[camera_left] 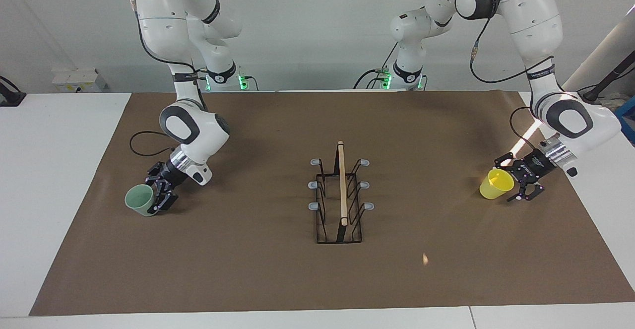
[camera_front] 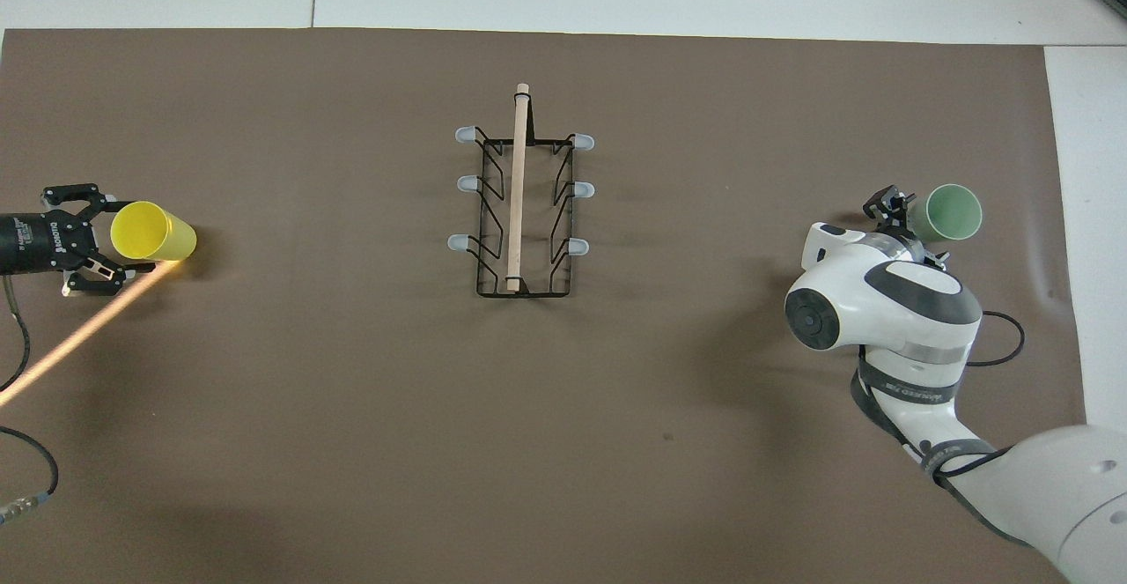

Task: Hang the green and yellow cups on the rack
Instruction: 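Grasp the yellow cup with the left gripper while the right gripper grasps the green cup, then lift the yellow cup with the left gripper toward the rack, then hang the yellow cup on a rack peg while the right gripper lifts the green cup, then open the left gripper and withdraw while the right gripper carries the green cup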

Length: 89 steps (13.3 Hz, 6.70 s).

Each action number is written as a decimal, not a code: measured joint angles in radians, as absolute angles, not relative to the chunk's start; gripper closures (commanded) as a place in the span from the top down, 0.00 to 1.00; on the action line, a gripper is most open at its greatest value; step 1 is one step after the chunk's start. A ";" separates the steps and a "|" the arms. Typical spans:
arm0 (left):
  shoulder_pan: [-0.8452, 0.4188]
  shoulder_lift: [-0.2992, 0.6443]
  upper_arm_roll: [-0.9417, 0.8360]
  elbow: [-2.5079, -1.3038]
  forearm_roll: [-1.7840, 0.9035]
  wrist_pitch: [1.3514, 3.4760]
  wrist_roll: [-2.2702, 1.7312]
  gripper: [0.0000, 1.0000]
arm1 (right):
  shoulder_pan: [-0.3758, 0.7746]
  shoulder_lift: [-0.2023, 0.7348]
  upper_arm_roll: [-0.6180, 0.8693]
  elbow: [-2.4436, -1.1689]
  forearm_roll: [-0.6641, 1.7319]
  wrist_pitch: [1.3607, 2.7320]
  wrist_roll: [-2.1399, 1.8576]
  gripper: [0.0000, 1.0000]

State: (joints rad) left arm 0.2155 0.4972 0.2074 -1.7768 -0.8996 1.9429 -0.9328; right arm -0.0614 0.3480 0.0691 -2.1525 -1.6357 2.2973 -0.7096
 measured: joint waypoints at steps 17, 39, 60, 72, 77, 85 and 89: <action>-0.058 0.342 0.209 -1.741 -0.673 2.105 -0.943 0.00 | -0.122 0.363 0.074 -2.161 -1.809 2.370 -0.636 0.00; -0.710 0.156 0.204 -1.898 0.737 2.302 -1.631 0.00 | 0.061 0.140 0.202 -1.922 -0.405 2.088 -0.887 0.00; -0.843 0.115 0.197 -2.023 0.832 2.373 -1.739 1.00 | -0.088 -0.094 0.198 -1.928 1.255 2.104 -1.559 0.00; -0.738 0.096 0.214 -1.991 0.683 2.366 -1.411 1.00 | 0.067 -0.164 0.210 -2.195 2.042 2.268 -2.042 0.00; -0.594 0.086 0.217 -1.957 0.512 2.365 -0.976 1.00 | 0.146 -0.058 0.213 -2.234 2.230 2.279 -2.295 0.00; -0.322 0.035 0.222 -1.873 0.082 2.216 -0.158 1.00 | 0.234 0.050 0.212 -2.247 2.456 2.275 -2.511 0.00; -0.190 0.032 0.222 -1.776 -0.007 2.045 0.162 1.00 | 0.240 0.075 0.212 -2.253 2.484 2.268 -2.549 0.00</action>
